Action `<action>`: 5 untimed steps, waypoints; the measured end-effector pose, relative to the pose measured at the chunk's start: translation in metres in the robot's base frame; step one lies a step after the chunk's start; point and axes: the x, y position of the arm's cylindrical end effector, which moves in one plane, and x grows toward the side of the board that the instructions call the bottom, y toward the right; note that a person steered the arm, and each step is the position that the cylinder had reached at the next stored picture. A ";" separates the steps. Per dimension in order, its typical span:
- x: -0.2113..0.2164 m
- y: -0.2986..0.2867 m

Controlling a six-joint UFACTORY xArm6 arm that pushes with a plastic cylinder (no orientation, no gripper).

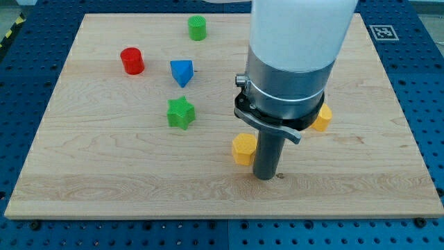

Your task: Push the yellow hexagon below the green circle

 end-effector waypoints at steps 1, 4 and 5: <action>0.000 0.000; -0.030 -0.018; -0.039 -0.029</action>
